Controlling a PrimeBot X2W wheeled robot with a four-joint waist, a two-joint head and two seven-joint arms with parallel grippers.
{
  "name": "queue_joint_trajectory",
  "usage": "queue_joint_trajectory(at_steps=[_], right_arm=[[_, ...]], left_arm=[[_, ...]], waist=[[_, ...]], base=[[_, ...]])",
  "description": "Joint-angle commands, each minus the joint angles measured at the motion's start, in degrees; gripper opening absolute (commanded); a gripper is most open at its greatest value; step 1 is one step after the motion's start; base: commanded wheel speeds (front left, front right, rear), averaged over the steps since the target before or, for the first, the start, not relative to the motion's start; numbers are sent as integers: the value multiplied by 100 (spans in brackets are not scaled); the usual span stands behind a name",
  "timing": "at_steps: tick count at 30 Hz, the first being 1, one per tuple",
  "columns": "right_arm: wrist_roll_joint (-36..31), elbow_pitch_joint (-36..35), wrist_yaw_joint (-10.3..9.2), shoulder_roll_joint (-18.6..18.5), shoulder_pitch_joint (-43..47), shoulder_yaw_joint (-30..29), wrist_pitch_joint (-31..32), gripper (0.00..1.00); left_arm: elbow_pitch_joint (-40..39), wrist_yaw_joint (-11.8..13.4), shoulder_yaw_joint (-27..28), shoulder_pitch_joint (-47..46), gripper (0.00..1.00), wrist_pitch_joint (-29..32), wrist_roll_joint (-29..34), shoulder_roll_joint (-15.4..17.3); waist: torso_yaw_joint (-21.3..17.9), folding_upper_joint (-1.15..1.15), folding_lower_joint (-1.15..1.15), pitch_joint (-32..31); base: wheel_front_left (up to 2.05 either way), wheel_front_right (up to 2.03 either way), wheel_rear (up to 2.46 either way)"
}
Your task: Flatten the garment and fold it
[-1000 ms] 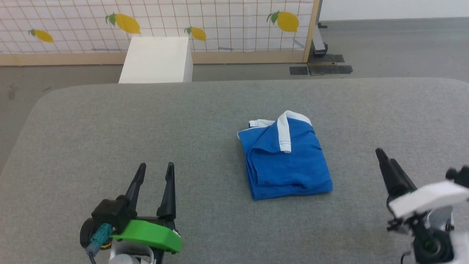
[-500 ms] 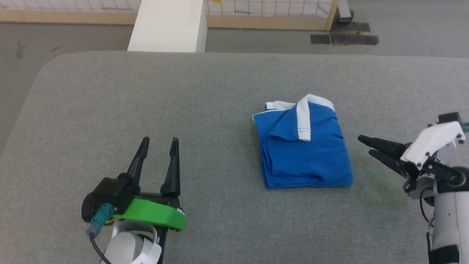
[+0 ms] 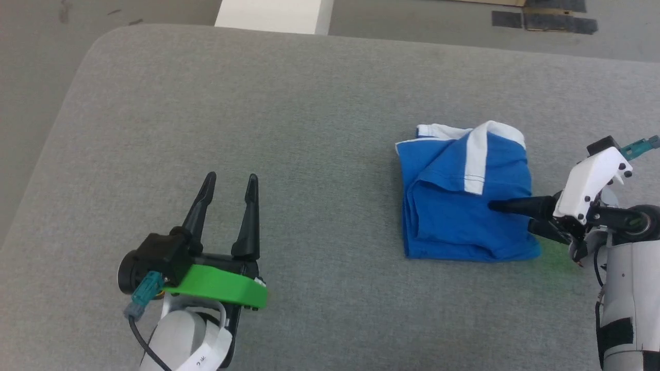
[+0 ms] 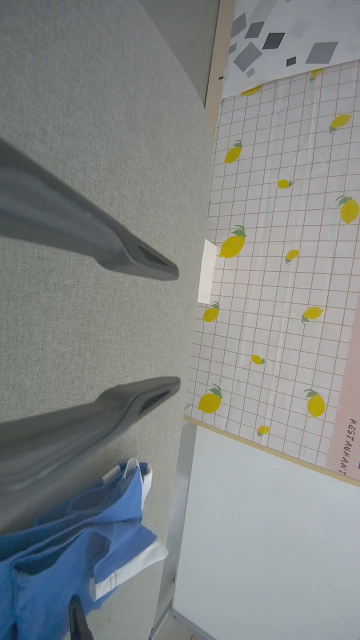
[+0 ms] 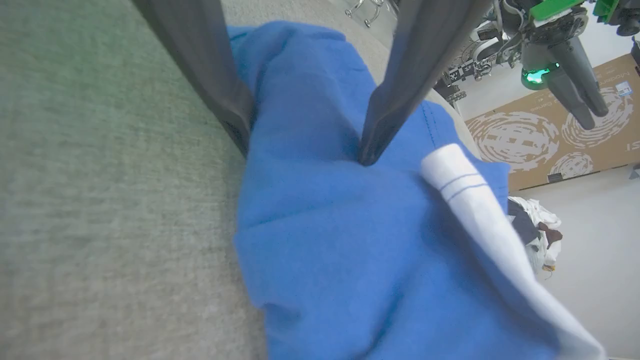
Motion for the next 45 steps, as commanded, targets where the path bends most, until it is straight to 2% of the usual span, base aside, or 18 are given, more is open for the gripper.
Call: queue_joint_trajectory(at_steps=[1,3,4,10,16,24,28,32,33,34,45], right_arm=[[30,-30,-8,55,-8,24,84,95],[218,-72,-8,59,-11,193,121,39],[467,-178,-8,61,17,460,-60,0],[606,-442,-8,62,146,953,-421,0],[106,-1143,-8,3,224,1844,-700,0],[-962,-1870,-8,-913,63,3651,-1053,0],[-1328,-1897,-8,-1318,-237,4177,-1270,0],[-1598,-1730,-8,-1589,-571,4443,-1525,0],[-1770,-1499,-8,-1733,-772,4512,-1723,0],[-1848,-1395,-8,-1791,-832,4528,-1807,0],[-2711,-317,-8,-2069,-1186,4129,-2991,0]], left_arm=[[-23,24,5,-67,100,-26,8,-14],[-21,22,-1,-68,100,-26,4,-14],[-18,32,0,-65,100,-26,6,-14],[-30,56,6,-17,100,-26,14,-14],[-64,58,97,64,100,-26,59,-14],[-133,-5,257,-26,100,-26,228,-14],[-187,-46,320,-147,100,-26,370,6],[-219,-81,340,-262,100,-26,480,85],[-232,-100,300,-336,100,-26,552,165],[-227,-105,279,-365,100,-26,574,199],[-238,-133,94,-632,100,-1,710,678]], waist=[[82,0,-1,35],[107,0,-1,31],[104,0,-1,7],[-60,0,-1,-81],[-532,0,-1,-96],[-1503,0,-1,88],[-2006,0,-1,278],[-2457,0,-1,493],[-2729,0,-1,643],[-2816,0,-1,695],[-3390,0,-1,1239]], base=[[0,0,0],[0,0,0],[0,0,0],[0,0,0],[0,0,0],[0,0,0],[0,0,0],[0,0,0],[0,0,0],[0,0,0],[0,0,0]])
